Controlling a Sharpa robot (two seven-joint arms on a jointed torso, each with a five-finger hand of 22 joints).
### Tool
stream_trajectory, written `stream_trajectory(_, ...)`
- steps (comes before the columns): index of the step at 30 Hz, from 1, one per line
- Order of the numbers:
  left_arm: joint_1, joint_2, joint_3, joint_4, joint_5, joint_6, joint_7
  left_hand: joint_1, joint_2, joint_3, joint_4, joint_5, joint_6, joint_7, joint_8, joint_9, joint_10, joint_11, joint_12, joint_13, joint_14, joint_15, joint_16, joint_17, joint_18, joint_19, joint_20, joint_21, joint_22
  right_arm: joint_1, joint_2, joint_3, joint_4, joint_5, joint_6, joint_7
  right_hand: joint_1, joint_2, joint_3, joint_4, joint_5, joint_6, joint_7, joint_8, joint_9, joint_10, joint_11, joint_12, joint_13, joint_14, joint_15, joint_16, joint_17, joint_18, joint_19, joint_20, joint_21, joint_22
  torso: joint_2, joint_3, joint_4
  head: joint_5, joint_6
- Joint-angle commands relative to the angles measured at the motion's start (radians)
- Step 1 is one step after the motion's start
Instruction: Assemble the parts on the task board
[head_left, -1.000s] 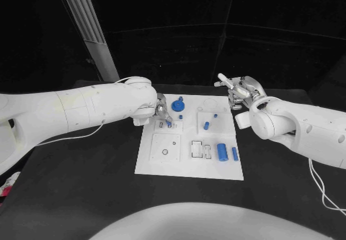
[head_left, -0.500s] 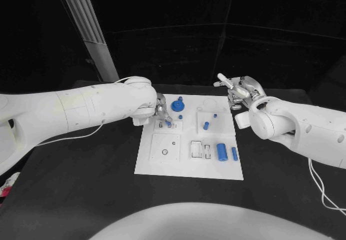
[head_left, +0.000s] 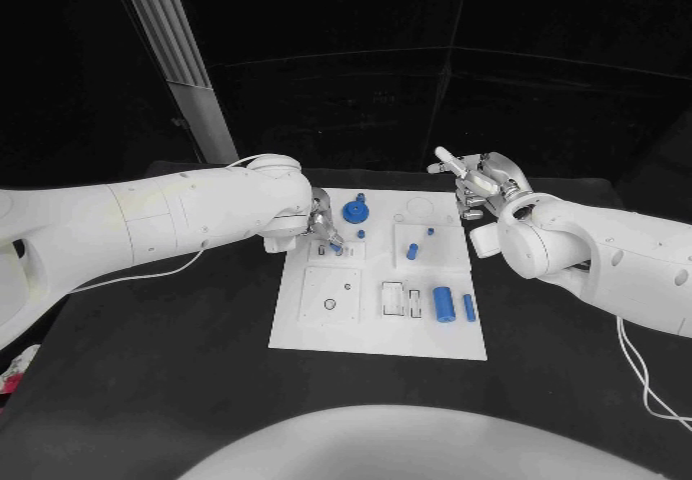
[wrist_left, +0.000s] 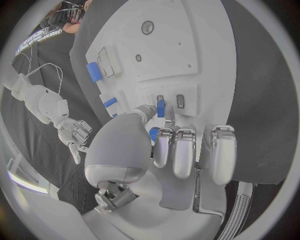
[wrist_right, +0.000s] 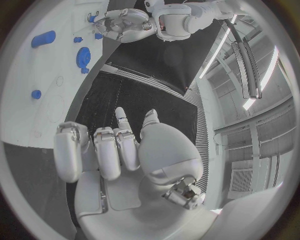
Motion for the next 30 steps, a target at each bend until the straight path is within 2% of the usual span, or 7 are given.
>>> stream_trajectory(1, 0.000, -0.002, 0.000, 0.001, -0.007, 0.018, 0.005, 0.008, 0.000, 0.000, -0.002, 0.001, -0.006, -0.002, 0.004, 0.000, 0.106, -0.003, 0.001, 0.263, 0.106, -0.005, 0.003, 0.263, 0.000, 0.089, -0.004, -0.006, 0.255, 0.001, 0.000, 0.000, 0.000, 0.002, -0.002, 0.008, 0.003, 0.006, -0.007, -0.002, 0.005, -0.002, -0.004, 0.004, -0.001, 0.104, -0.004, 0.000, 0.263, 0.104, -0.004, 0.002, 0.263, 0.012, 0.016, -0.003, -0.004, 0.205, 0.000, 0.0000, 0.0002, 0.000, 0.000)
stream_trajectory(30, 0.000, -0.006, 0.000, 0.006, -0.001, 0.043, 0.021, 0.008, 0.000, -0.002, 0.000, -0.001, -0.006, -0.001, 0.004, 0.001, 0.106, -0.003, 0.001, 0.263, 0.106, -0.005, 0.003, 0.263, 0.000, 0.089, -0.004, -0.005, 0.255, 0.001, -0.001, 0.000, -0.001, 0.002, -0.003, 0.006, 0.004, 0.007, -0.008, -0.002, 0.005, -0.001, -0.004, 0.005, -0.001, 0.104, -0.005, 0.000, 0.263, 0.104, -0.004, 0.002, 0.263, 0.012, 0.016, -0.003, -0.004, 0.205, 0.001, -0.0002, -0.0001, -0.002, 0.000)
